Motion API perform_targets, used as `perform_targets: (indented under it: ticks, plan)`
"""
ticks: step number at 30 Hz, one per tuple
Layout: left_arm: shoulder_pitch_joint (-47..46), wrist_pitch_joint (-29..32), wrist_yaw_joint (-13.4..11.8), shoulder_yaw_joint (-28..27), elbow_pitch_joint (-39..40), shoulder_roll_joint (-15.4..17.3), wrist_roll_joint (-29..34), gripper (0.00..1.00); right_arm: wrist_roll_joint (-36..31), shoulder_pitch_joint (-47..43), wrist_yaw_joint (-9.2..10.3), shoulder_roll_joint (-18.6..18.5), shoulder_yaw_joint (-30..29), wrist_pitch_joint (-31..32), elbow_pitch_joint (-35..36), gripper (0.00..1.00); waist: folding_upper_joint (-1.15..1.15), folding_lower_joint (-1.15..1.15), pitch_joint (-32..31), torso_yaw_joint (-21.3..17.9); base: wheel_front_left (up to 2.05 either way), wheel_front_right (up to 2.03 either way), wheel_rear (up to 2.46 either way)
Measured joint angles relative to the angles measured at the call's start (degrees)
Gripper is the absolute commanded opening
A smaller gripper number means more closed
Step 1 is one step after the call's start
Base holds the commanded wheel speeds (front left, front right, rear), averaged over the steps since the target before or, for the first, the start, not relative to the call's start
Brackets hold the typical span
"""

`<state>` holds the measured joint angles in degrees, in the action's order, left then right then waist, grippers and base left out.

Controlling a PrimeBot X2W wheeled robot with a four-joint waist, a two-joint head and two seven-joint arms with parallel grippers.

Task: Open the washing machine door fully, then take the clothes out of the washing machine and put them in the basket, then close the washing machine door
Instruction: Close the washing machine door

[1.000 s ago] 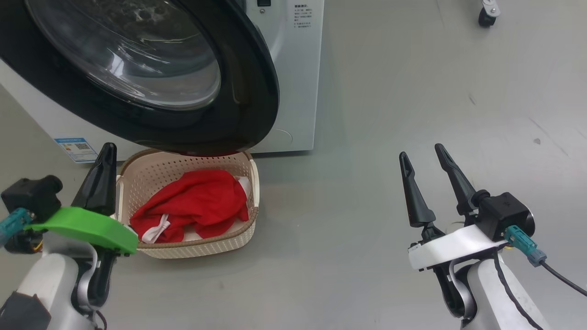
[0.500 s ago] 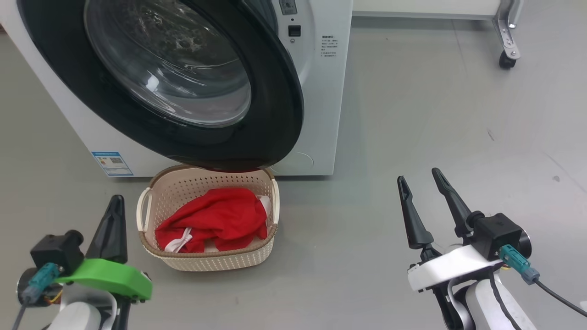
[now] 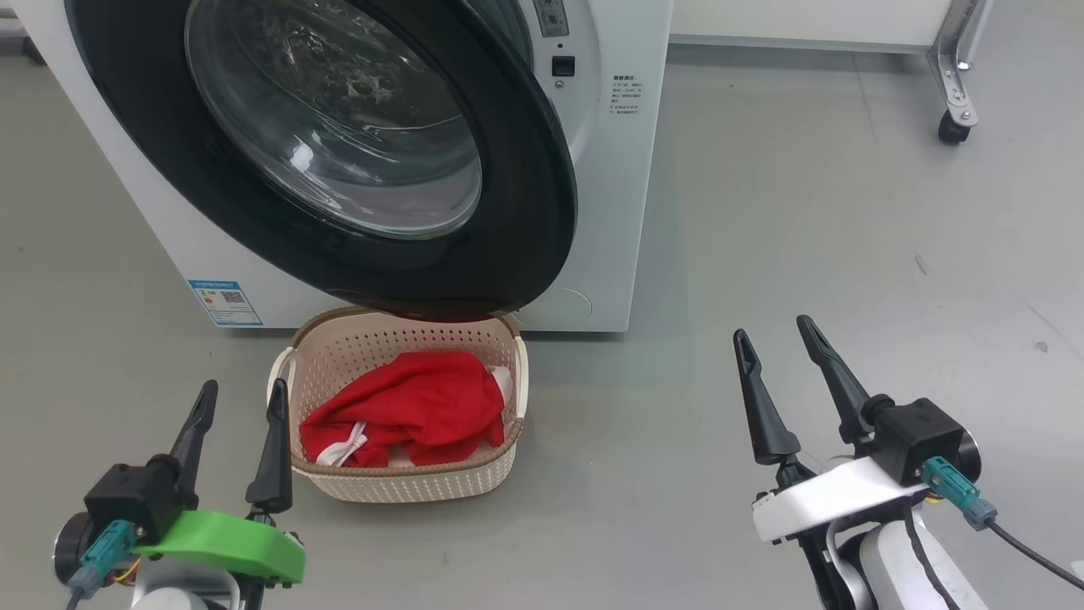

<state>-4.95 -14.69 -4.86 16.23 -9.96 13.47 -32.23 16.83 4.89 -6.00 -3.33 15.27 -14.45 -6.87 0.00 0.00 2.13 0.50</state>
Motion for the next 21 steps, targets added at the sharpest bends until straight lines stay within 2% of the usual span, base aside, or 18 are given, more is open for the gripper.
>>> perform_targets:
  ticks: [21]
  plan:
    - [3.08, 0.00, -0.12, -2.44, 2.75, -2.07, 5.19, 1.00, 0.00, -0.48, -0.42, 0.10, -0.51, 0.00, 0.01, 1.00, 0.00, 0.00, 0.49, 0.09, 0.00, 0.00, 0.00]
